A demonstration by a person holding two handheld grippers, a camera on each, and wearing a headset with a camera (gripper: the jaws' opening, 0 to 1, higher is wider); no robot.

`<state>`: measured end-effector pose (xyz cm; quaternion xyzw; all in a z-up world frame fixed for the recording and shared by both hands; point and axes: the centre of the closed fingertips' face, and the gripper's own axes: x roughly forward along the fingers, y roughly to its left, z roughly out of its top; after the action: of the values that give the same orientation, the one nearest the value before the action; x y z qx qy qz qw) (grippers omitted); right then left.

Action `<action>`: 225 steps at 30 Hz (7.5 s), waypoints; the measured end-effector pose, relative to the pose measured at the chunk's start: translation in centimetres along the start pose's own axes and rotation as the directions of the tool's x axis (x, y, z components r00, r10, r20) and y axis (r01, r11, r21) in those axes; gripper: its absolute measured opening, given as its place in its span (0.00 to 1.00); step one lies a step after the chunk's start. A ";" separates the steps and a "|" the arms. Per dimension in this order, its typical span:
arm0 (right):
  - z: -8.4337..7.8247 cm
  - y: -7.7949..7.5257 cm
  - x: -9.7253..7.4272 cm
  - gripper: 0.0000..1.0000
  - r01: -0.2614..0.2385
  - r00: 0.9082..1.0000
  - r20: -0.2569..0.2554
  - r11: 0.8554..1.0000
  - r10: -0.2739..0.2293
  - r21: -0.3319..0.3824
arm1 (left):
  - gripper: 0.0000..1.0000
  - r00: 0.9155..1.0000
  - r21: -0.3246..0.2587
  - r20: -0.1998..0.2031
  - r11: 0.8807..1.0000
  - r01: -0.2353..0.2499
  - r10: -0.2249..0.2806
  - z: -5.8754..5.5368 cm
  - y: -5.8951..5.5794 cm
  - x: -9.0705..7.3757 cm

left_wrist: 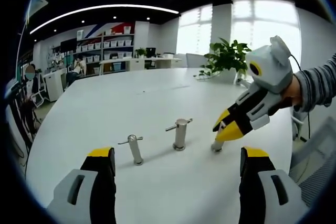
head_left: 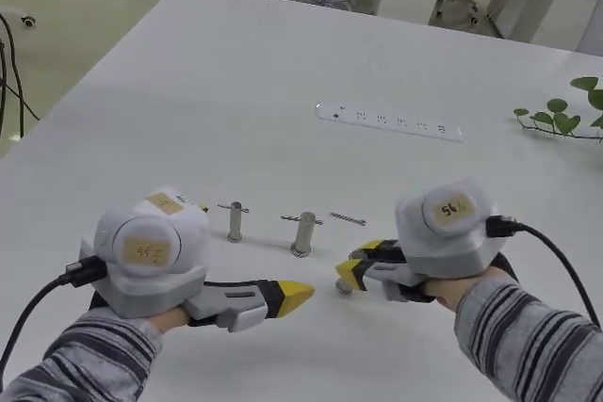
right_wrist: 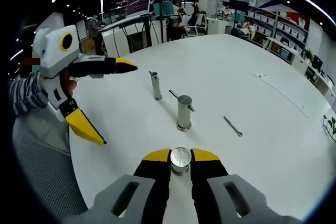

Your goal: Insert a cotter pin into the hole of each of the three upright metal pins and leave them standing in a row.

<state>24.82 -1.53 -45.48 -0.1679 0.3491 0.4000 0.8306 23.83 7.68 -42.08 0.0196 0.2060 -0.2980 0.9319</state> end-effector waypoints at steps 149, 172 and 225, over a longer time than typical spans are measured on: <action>1.2 -8.8 2.1 0.00 -0.096 0.980 -0.194 0.953 0.041 -0.287 | 0.91 0.998 -0.006 -0.041 0.998 0.056 -0.056 -0.9 -1.4 0.4; 0.1 -4.4 -2.7 0.00 -0.121 0.990 -0.134 0.803 0.052 -0.584 | 0.66 0.986 -0.029 -0.031 0.986 0.164 -0.165 0.3 -4.8 0.2; 1.7 5.5 -5.5 0.00 -0.227 0.956 -0.051 0.623 0.288 -0.749 | 0.00 0.947 -0.345 0.037 0.885 0.312 -0.319 1.9 -9.1 0.2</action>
<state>18.86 -0.17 -40.38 -0.4271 0.1437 0.6281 0.6344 19.55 -0.23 -39.61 -0.1751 0.2653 -0.4043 0.8576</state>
